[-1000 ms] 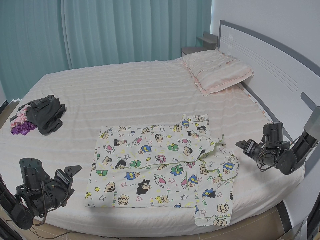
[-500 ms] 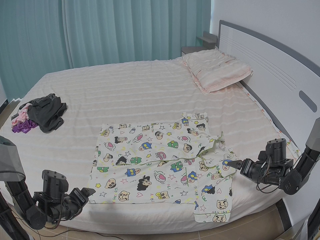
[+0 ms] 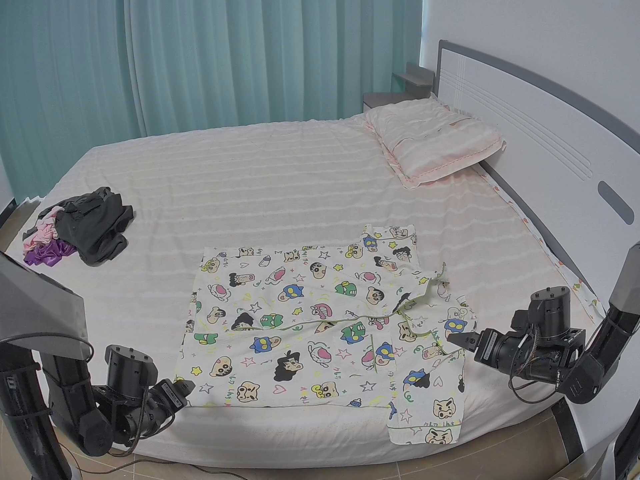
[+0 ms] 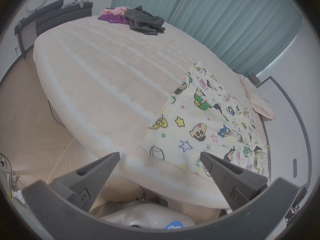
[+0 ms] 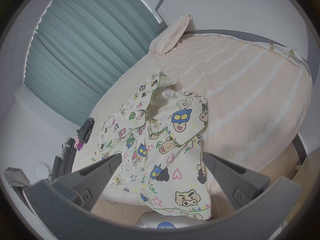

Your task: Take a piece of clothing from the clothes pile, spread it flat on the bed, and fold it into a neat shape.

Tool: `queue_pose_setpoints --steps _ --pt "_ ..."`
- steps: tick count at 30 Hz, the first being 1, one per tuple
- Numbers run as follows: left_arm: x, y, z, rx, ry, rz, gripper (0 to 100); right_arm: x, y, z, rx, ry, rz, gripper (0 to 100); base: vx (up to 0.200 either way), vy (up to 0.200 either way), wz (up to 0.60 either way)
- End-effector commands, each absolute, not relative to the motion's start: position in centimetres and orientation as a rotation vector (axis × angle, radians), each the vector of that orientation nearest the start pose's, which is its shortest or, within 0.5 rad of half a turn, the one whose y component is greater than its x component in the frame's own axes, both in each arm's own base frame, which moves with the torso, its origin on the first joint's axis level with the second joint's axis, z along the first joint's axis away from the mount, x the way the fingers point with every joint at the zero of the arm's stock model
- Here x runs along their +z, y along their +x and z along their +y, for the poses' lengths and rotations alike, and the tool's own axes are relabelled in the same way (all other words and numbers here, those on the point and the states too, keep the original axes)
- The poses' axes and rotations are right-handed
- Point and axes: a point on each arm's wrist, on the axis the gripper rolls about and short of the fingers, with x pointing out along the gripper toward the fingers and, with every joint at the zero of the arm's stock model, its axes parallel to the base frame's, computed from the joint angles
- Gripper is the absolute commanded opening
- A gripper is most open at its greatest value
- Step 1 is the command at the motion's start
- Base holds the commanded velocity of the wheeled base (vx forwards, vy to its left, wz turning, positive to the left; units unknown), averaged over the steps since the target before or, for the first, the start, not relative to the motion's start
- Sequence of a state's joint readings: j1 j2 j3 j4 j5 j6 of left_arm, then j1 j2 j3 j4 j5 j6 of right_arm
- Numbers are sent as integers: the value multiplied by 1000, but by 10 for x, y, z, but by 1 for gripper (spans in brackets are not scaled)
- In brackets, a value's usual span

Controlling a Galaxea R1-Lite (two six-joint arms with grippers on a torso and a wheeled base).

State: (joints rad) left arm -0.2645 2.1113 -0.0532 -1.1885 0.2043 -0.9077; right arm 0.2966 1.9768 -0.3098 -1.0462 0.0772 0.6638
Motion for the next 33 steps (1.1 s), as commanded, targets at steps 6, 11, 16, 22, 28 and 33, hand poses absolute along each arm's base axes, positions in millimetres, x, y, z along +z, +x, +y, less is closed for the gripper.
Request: queue_pose_setpoints --steps 6,11,16,22,28,33 --pt "-44 222 -31 385 -614 695 100 32 243 93 175 536 722 100 0 0 0" --pt "-45 222 -38 355 -596 703 100 33 244 93 174 539 712 100 0 0 0" --pt "-49 226 -44 325 -564 709 100 33 243 92 173 538 715 100 0 0 0" --pt "-48 234 -50 292 -570 682 100 33 243 93 175 537 715 100 0 0 0" --pt "-49 232 -67 223 -545 694 100 34 243 93 175 538 712 100 0 0 0" --pt "-49 231 -67 223 -539 699 100 33 243 92 175 535 713 100 0 0 0"
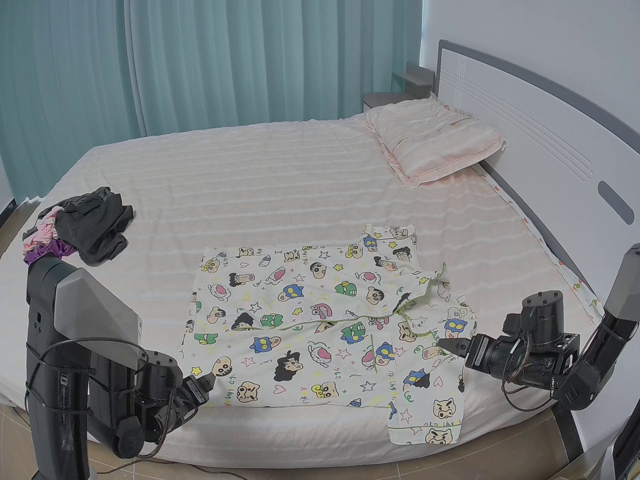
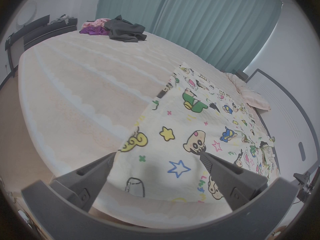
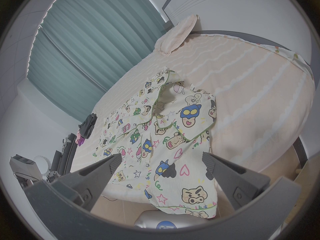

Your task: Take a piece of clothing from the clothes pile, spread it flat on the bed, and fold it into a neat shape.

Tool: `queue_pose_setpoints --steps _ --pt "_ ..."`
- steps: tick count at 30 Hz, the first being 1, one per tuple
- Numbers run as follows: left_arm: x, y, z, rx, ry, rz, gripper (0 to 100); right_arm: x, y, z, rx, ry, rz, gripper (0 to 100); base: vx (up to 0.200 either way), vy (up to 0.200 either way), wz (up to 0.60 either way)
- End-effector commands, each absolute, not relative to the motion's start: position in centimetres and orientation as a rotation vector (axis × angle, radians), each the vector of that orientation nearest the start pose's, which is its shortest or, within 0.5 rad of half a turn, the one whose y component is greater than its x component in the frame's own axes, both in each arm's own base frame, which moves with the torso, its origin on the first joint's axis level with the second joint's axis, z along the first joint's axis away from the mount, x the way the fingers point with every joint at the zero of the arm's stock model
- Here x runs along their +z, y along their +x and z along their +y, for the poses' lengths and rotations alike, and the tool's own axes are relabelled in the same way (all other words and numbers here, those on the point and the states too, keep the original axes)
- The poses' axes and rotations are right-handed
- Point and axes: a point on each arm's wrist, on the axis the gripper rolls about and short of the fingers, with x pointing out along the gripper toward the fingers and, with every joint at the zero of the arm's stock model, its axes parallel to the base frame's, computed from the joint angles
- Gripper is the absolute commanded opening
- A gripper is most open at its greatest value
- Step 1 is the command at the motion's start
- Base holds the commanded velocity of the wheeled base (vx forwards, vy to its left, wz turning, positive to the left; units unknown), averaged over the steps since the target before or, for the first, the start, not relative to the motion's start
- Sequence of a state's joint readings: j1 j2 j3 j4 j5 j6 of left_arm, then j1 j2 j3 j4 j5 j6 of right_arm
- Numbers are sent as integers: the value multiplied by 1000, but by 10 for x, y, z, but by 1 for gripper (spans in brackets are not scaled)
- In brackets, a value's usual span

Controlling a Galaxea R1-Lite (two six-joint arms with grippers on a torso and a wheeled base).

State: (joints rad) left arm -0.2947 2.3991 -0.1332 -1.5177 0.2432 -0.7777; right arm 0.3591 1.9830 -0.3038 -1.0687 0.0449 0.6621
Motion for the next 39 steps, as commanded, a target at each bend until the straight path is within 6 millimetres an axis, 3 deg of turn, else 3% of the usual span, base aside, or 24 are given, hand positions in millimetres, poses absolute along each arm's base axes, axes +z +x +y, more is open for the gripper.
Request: queue_pose_setpoints --steps 1,2,8,12,16,26,29,39 --pt "-49 231 -67 223 -539 701 100 33 244 93 175 535 713 100 0 0 0" --pt "-48 231 -67 222 -540 698 0 33 244 93 174 535 714 100 0 0 0" --pt "-46 229 -66 229 -539 696 0 31 242 92 171 528 725 100 0 0 0" --pt "-38 233 -64 224 -557 657 0 14 243 88 121 460 785 100 0 0 0" --pt "-31 242 -59 234 -585 602 0 -7 253 80 48 417 803 100 0 0 0" --pt "-9 256 -36 288 -658 468 0 -25 284 67 20 372 790 100 0 0 0" --pt "-5 257 -29 310 -689 448 0 -35 291 70 30 341 813 100 0 0 0" --pt "-10 257 -31 309 -689 466 0 -33 297 97 156 307 888 100 0 0 0"
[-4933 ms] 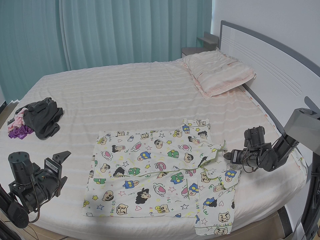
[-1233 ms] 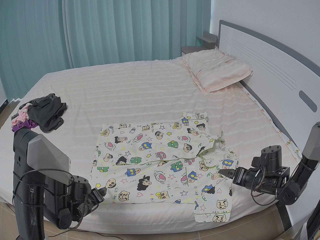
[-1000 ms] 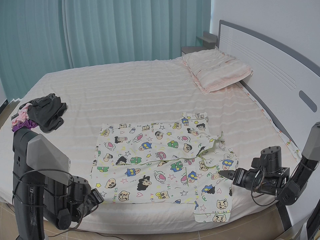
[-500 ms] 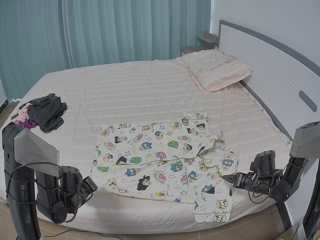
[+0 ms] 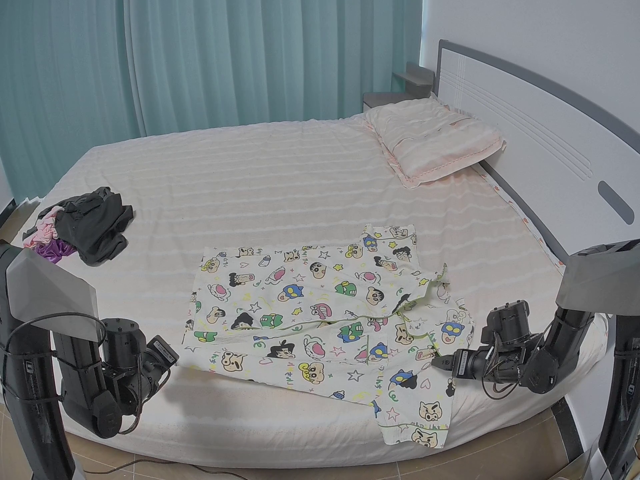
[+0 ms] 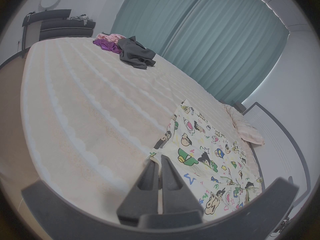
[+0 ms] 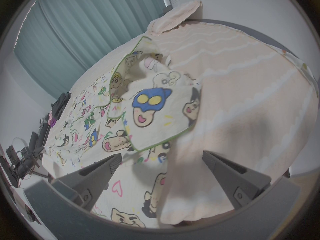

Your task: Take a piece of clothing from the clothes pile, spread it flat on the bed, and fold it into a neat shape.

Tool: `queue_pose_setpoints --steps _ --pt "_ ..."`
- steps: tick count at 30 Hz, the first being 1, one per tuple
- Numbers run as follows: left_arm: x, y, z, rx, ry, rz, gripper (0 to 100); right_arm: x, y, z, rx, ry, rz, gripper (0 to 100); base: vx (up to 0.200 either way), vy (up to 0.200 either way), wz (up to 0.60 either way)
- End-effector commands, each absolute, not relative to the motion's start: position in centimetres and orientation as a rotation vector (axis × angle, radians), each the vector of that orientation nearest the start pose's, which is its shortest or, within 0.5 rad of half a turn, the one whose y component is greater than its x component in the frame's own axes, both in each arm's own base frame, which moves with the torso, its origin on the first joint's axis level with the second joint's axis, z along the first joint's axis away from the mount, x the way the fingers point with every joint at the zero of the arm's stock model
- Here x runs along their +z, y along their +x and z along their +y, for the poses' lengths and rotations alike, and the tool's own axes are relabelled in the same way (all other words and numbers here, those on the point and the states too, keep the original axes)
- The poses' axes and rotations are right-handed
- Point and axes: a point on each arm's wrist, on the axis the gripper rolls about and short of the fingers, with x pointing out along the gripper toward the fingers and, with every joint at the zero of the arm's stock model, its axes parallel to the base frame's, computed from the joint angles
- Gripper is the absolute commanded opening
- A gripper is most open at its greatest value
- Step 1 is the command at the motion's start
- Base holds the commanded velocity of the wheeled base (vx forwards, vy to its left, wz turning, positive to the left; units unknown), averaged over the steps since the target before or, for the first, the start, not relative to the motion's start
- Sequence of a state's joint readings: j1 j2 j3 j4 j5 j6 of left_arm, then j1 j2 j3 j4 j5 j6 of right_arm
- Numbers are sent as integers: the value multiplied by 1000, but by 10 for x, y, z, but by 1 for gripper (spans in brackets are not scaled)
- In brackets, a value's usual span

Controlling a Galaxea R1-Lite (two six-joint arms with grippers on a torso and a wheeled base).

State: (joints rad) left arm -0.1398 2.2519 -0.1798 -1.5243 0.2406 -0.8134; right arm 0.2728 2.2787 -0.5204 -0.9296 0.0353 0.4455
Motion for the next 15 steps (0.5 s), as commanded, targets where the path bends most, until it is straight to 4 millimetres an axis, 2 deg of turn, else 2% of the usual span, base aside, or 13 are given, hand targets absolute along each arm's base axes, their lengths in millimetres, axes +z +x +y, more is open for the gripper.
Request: queue_pose_setpoints --steps 1,3,4,10,15 --pt "-11 257 -31 310 -689 469 0 -32 298 99 161 305 893 100 0 0 0" --pt "-11 257 -31 310 -689 467 0 -32 299 100 164 297 905 100 0 0 0" --pt "-11 256 -31 310 -689 469 0 -32 301 101 172 272 925 0 0 0 0" --pt "-11 256 -31 310 -689 469 0 -26 308 102 185 247 921 0 0 0 0" --pt "-11 257 -31 310 -689 467 0 -12 335 96 168 285 825 0 0 0 0"
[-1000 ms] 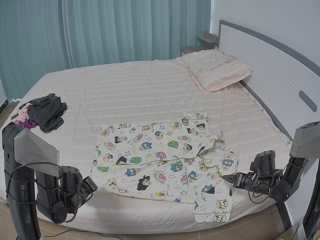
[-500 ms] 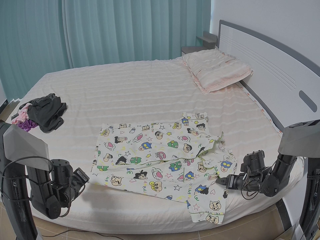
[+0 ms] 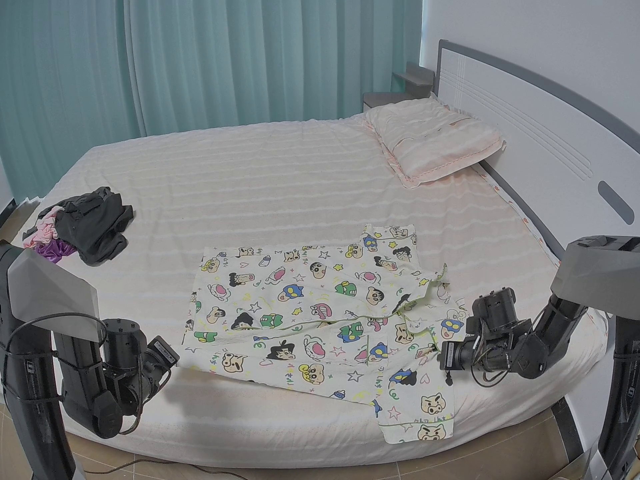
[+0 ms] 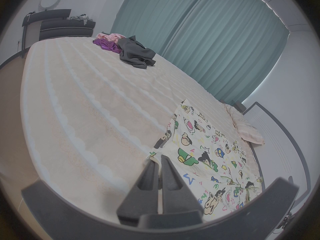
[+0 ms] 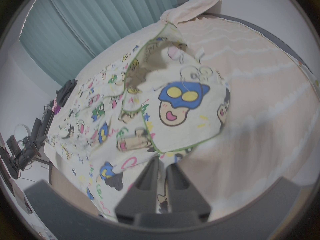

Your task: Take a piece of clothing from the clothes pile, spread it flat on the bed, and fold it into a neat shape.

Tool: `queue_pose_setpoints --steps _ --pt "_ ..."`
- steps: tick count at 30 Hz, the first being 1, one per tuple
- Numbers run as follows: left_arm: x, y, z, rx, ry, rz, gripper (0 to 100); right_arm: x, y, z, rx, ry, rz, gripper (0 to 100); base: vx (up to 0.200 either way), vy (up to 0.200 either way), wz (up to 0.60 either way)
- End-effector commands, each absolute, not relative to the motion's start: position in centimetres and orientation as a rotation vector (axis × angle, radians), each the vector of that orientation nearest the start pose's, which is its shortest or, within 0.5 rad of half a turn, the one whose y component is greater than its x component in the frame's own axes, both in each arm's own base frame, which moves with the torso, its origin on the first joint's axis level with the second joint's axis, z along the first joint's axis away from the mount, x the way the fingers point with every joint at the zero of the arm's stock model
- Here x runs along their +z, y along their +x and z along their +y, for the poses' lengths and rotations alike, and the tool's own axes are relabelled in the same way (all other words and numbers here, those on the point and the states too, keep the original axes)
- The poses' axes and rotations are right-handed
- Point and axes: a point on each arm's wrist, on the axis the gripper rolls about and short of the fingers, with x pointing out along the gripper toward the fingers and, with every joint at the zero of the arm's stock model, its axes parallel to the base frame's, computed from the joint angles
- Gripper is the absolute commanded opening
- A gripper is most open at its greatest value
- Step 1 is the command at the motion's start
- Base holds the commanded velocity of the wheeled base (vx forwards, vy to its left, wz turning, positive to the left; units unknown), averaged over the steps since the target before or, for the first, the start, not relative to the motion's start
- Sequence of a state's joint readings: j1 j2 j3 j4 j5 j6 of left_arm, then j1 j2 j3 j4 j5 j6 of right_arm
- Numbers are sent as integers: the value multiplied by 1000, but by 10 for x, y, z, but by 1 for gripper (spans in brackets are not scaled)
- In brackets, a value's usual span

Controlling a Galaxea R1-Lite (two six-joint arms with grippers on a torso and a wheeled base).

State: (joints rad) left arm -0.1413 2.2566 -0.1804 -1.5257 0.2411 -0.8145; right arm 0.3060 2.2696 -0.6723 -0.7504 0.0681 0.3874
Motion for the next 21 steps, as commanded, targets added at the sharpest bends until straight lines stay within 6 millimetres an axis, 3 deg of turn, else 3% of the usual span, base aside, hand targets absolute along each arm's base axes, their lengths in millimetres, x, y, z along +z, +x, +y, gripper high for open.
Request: queue_pose_setpoints --steps 1,8,12,13,21 --pt "-11 257 -31 310 -689 469 0 -9 340 94 166 292 808 0 0 0 0" --pt "-11 258 -31 309 -690 463 0 3 360 90 146 310 742 0 0 0 0" --pt "-14 258 -32 312 -685 473 0 -3 358 89 141 303 765 0 0 0 0" --pt "-15 259 -32 313 -684 476 0 -6 357 88 138 299 780 100 0 0 0" --pt "-17 258 -33 311 -682 483 0 -3 344 73 102 291 851 100 0 0 0"
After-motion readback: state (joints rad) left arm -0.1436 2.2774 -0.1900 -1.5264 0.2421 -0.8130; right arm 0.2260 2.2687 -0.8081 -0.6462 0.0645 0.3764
